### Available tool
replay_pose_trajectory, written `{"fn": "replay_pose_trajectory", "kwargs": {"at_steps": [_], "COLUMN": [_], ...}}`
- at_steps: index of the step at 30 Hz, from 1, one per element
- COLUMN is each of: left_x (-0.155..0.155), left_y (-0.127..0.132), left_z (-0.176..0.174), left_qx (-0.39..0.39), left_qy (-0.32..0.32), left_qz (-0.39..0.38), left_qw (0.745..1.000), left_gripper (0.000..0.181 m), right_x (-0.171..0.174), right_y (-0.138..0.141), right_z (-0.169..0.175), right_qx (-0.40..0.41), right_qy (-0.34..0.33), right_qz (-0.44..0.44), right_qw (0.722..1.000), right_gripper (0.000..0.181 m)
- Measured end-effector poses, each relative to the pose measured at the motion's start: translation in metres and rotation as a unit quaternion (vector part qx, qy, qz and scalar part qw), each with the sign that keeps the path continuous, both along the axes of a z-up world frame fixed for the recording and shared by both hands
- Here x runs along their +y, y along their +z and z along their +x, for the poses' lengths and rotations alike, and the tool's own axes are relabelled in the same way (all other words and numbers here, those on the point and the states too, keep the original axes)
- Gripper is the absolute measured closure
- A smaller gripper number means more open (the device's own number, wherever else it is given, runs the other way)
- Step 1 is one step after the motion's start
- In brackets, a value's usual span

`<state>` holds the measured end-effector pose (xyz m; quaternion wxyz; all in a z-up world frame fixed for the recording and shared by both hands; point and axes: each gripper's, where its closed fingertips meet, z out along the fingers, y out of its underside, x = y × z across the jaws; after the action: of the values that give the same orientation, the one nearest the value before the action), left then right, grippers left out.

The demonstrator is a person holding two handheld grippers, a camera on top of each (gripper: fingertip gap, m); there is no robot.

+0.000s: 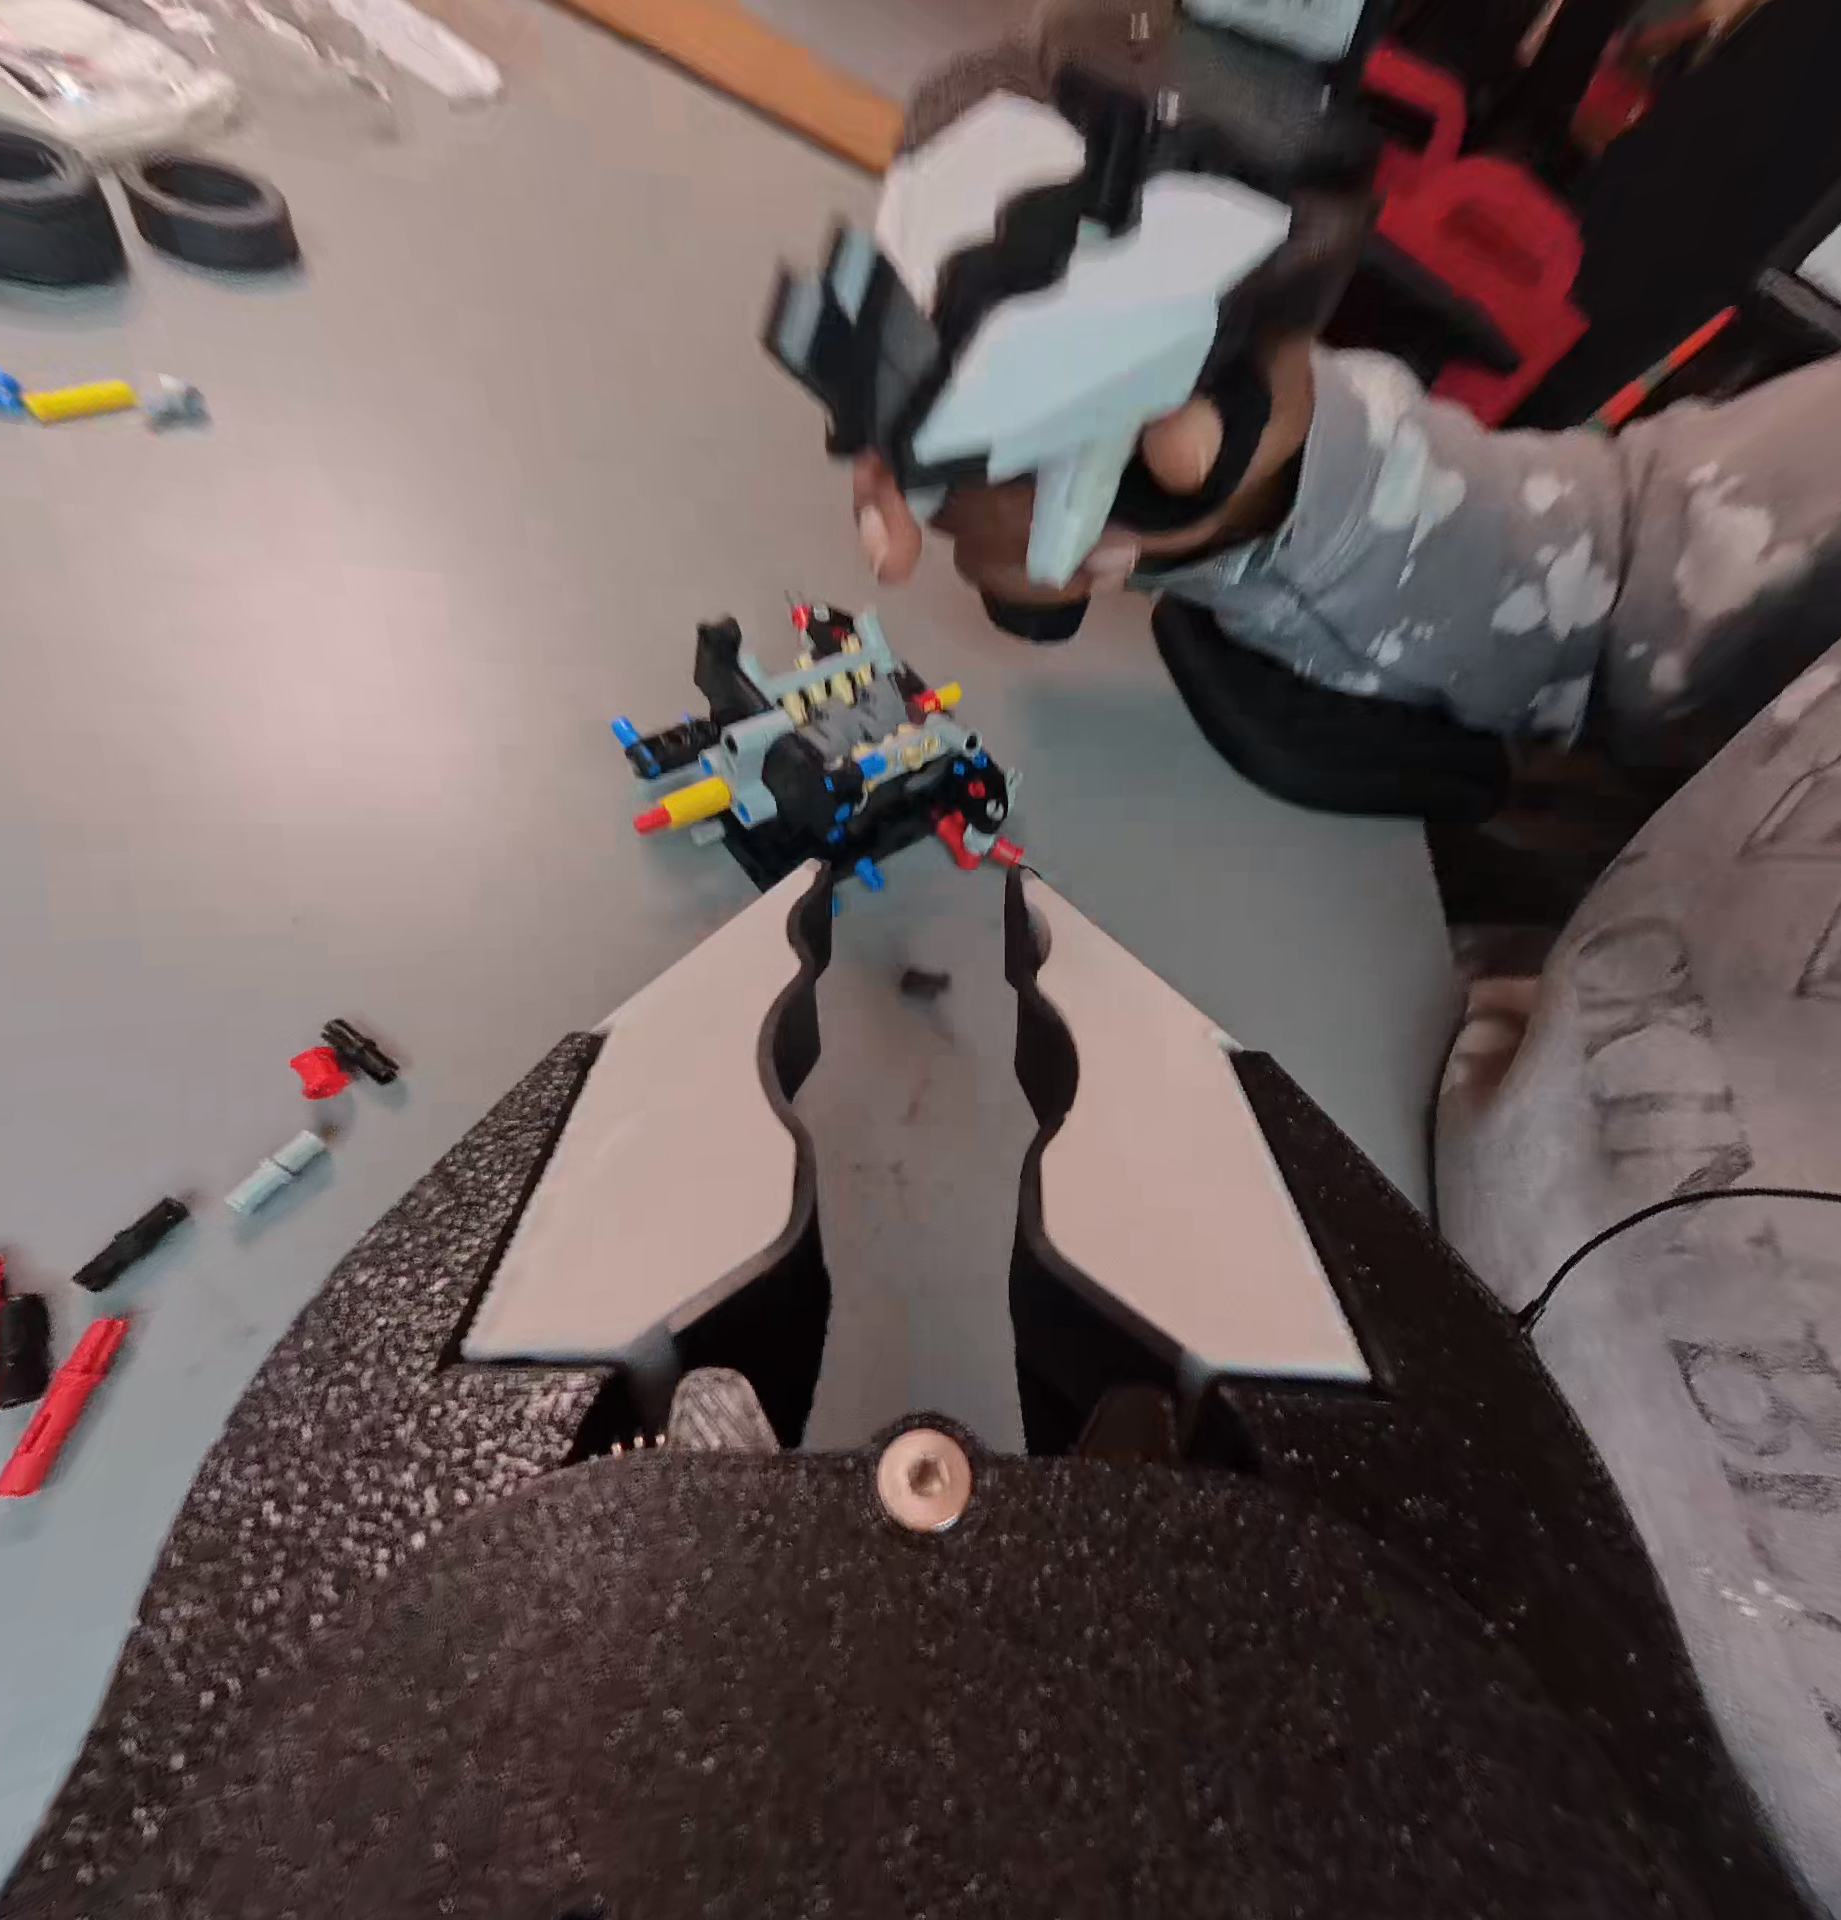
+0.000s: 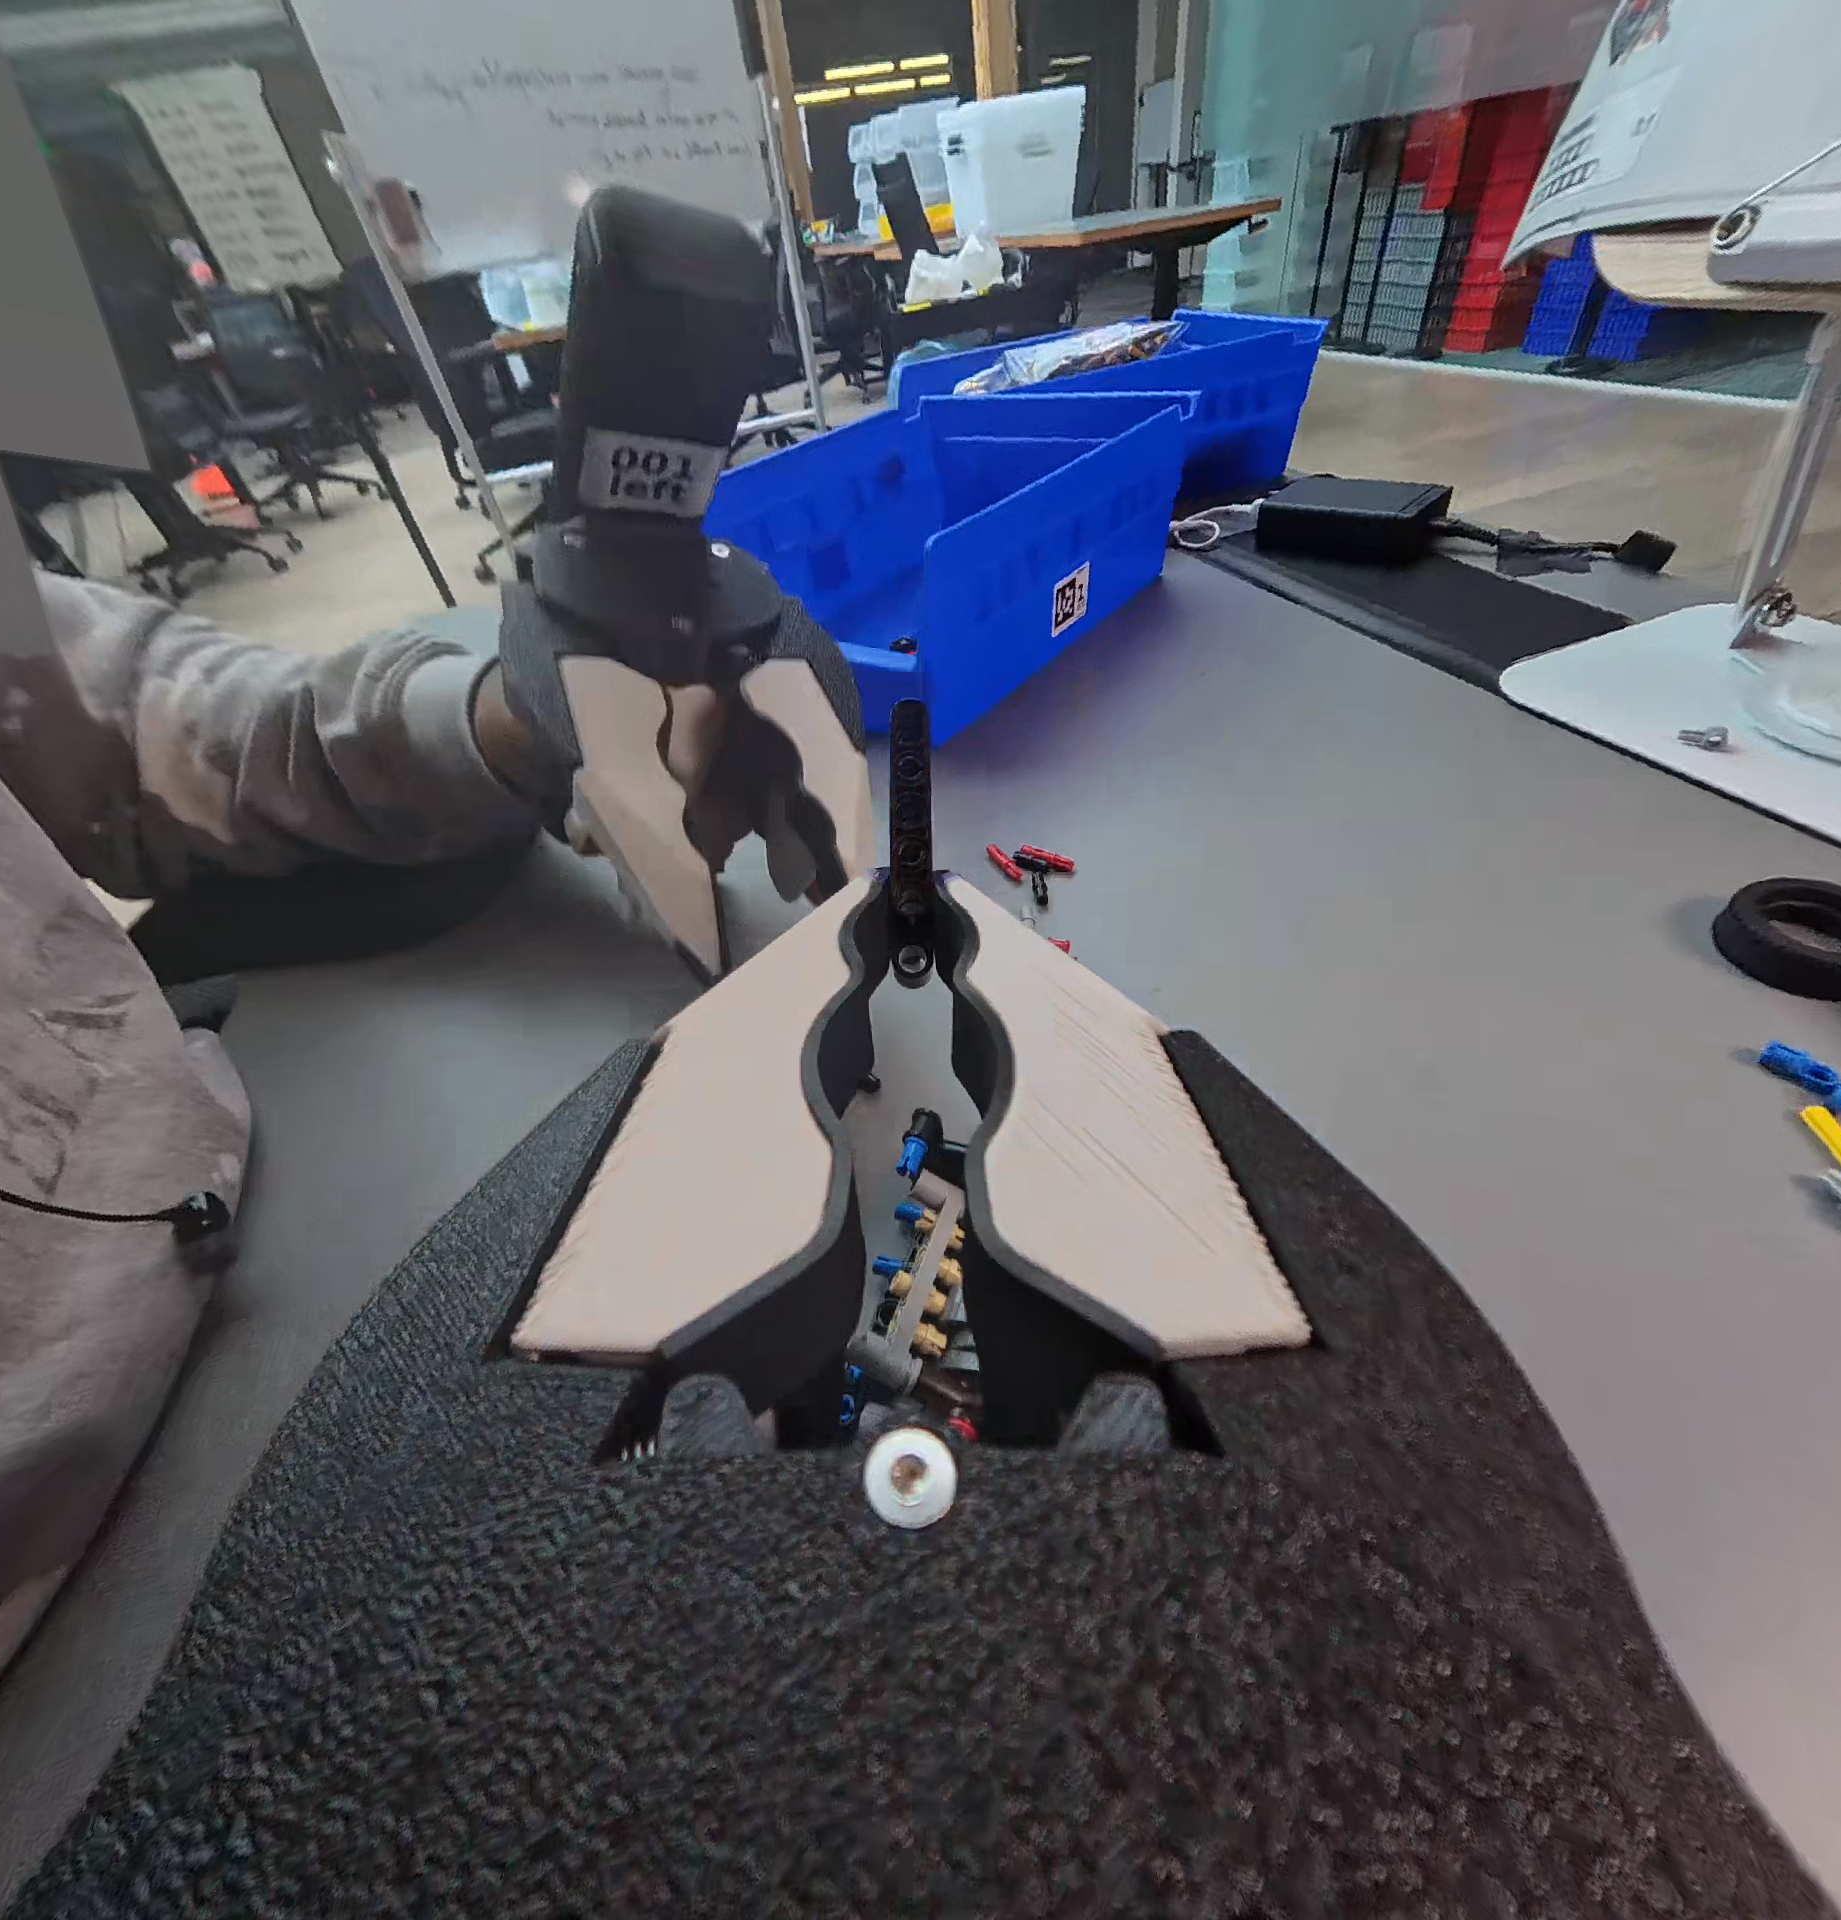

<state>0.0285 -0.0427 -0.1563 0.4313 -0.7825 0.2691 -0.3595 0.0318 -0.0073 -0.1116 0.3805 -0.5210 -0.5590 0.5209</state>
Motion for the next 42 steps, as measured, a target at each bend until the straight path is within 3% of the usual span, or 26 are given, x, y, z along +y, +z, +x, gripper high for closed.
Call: {"fn": "replay_pose_trajectory", "kwargs": {"at_steps": [1, 3, 6, 9, 12, 17, 22, 26, 33, 42], "left_x": [0.003, 0.004, 0.003, -0.003, -0.008, -0.013, -0.019, -0.023, -0.027, -0.039], "left_y": [0.013, 0.031, 0.030, 0.016, 0.016, 0.019, 0.007, 0.001, 0.044, 0.058], "left_z": [-0.004, -0.010, -0.014, -0.011, -0.005, -0.002, 0.006, 0.010, 0.016, 0.020], "left_qx": [-0.026, -0.036, 0.039, 0.121, 0.136, 0.106, 0.133, 0.139, -0.014, -0.032], "left_qy": [0.010, 0.022, 0.024, 0.001, -0.018, -0.037, -0.068, -0.082, -0.074, -0.094], "left_qz": [0.022, 0.068, 0.128, 0.155, 0.175, 0.162, 0.146, 0.139, 0.152, 0.147], "left_qw": [0.999, 0.997, 0.991, 0.981, 0.975, 0.980, 0.978, 0.977, 0.986, 0.984], "left_gripper": [0.147, 0.147, 0.148, 0.156, 0.173, 0.174, 0.175, 0.174, 0.170, 0.174], "right_x": [-0.005, -0.012, -0.027, -0.040, -0.041, -0.041, -0.058, -0.060, -0.065, -0.075], "right_y": [-0.004, -0.014, -0.025, -0.027, -0.023, -0.016, -0.017, -0.025, 0.011, 0.026], "right_z": [-0.002, -0.005, -0.008, -0.009, -0.008, -0.003, 0.000, 0.001, 0.002, 0.004], "right_qx": [-0.011, -0.036, -0.058, -0.053, -0.041, -0.022, -0.026, -0.047, 0.047, 0.082], "right_qy": [0.001, 0.000, 0.015, 0.034, 0.034, 0.037, 0.086, 0.100, 0.119, 0.159], "right_qz": [0.036, 0.127, 0.232, 0.273, 0.283, 0.256, 0.230, 0.216, 0.040, -0.063], "right_qw": [0.999, 0.991, 0.971, 0.960, 0.958, 0.966, 0.969, 0.970, 0.991, 0.982], "right_gripper": [0.174, 0.174, 0.174, 0.174, 0.174, 0.170, 0.165, 0.174, 0.174, 0.175]}}
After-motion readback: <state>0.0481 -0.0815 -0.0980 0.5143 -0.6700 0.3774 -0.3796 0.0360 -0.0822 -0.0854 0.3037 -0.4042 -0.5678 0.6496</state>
